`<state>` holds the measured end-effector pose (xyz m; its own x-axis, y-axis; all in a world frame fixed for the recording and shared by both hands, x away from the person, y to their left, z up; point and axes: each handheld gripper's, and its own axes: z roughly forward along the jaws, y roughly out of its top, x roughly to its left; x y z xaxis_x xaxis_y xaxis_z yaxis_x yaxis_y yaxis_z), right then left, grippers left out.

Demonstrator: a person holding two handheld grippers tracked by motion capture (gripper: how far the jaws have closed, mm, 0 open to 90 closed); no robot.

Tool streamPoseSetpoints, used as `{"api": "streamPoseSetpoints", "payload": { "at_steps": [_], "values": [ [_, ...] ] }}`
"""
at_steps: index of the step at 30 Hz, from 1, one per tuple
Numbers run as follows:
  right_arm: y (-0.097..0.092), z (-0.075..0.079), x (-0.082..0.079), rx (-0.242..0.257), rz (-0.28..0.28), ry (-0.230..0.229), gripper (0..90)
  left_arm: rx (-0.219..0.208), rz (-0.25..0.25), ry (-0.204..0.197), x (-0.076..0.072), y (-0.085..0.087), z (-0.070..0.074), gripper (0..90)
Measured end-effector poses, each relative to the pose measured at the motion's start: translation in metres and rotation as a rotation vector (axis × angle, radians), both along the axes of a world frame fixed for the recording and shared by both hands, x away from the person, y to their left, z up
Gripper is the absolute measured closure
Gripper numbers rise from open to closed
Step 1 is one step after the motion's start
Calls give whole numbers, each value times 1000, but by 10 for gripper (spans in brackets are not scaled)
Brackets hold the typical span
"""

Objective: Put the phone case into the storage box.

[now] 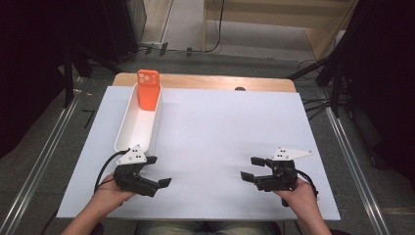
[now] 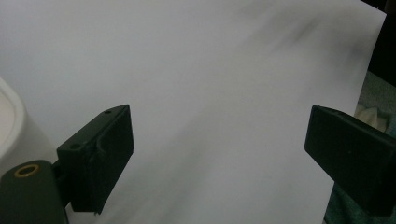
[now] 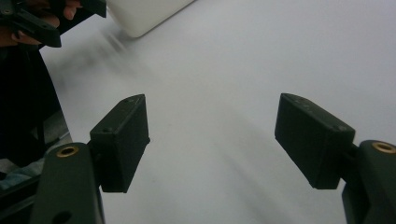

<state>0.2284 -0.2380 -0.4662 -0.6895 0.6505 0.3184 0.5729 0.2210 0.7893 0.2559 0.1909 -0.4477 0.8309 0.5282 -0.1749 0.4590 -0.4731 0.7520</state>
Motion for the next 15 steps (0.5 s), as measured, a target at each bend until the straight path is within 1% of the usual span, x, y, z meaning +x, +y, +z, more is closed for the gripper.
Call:
{"api": "streamPoseSetpoints", "payload": {
  "at_steps": [2, 4, 7, 8, 11, 14, 15],
  "values": [
    [0, 0, 0, -1, 1, 0, 250, 0, 8, 2, 0, 2, -1, 79],
    [0, 0, 0, -1, 1, 0, 250, 16, 9, -5, 0, 4, -2, 79],
    [0, 0, 0, -2, 5, 1, 250, 21, 11, 3, 0, 5, -4, 79],
    [0, 0, 0, -4, 5, 1, 250, 25, 12, -1, 0, 5, -5, 79],
    [1, -1, 0, -1, 5, 1, 250, 29, 20, -1, 0, 8, -5, 79],
    [1, -1, 0, 1, 5, 3, 250, 21, 29, 5, 0, 11, -6, 79],
    [1, -1, 0, 0, 6, 4, 250, 28, 29, 1, 0, 12, -5, 79]
  ]
}}
